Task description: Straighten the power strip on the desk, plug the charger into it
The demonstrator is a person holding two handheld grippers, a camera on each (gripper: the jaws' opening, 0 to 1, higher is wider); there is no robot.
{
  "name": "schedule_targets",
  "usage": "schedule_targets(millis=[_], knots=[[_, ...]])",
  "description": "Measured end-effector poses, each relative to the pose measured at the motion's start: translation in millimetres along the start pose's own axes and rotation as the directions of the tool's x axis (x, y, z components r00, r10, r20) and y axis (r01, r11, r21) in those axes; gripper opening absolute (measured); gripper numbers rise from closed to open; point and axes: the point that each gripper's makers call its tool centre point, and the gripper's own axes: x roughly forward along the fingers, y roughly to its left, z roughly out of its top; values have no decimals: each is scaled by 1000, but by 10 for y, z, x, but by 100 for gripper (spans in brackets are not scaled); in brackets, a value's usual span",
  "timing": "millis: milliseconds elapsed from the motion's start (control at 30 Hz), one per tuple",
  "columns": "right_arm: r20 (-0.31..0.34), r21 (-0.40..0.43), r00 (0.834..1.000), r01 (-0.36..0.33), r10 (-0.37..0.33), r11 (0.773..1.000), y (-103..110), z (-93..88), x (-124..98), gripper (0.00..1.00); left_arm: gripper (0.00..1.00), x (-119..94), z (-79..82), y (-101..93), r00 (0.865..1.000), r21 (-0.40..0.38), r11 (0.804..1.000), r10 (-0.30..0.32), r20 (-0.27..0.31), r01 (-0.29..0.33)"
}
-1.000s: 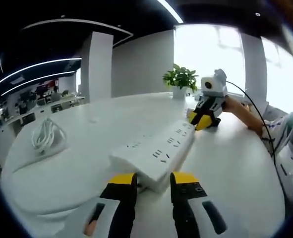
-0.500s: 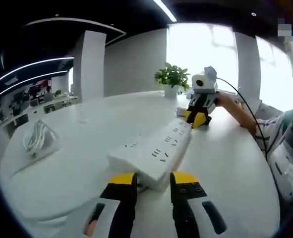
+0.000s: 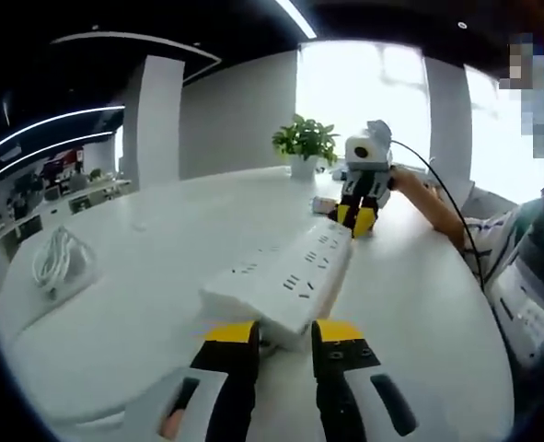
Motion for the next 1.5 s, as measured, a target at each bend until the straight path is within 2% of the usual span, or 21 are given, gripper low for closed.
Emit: schedule_targets(millis=[267, 500, 667, 800, 933, 1033, 1133, 1267, 1333, 1400, 1433, 1500], knots=[[-8, 3, 1000, -7, 7, 1000, 26, -27, 35, 10, 22, 0, -13, -4, 1000, 8, 1000, 2, -5, -2], [6, 12, 1000, -27, 27, 1000, 40, -34, 47, 10, 21, 0, -9, 14, 1000, -48, 999, -2, 8, 3], [11, 6, 1000, -27, 27, 1000, 42, -38, 43, 10, 21, 4, -9, 4, 1000, -42, 999, 2, 5, -2], [71, -13, 997, -34, 35, 999, 43, 28, -54, 10, 22, 4, -15, -11, 1000, 3, 1000, 11, -7, -11], [171, -10, 985, 38, -36, 999, -115, 147, -316, 10, 22, -7, 10, 5, 1000, -9, 1000, 10, 7, -9], [225, -16, 969, 111, -105, 994, -257, 198, -503, 11, 22, -37, 68, 30, 999, -29, 999, 19, 36, -18], [266, 7, 942, 212, -206, 977, -437, 221, -711, 12, 22, -86, 155, 93, 996, -41, 998, 49, 77, -46], [305, 78, 908, 277, -287, 958, -616, 230, -899, 12, 22, -126, 232, 163, 991, -71, 996, 65, 120, -57], [269, 115, 900, 323, -342, 939, -731, 155, -975, 12, 22, -123, 247, 157, 991, -50, 997, 67, 119, -62], [194, 133, 898, 375, -395, 917, -817, 23, -1040, 14, 22, -110, 248, 136, 991, -34, 997, 70, 117, -66], [149, 137, 891, 411, -429, 901, -861, -47, -1083, 14, 22, -107, 255, 133, 991, -30, 998, 65, 119, -61], [107, 153, 876, 453, -470, 879, -898, -113, -1165, 15, 22, -100, 263, 112, 991, -39, 998, 50, 124, -45]])
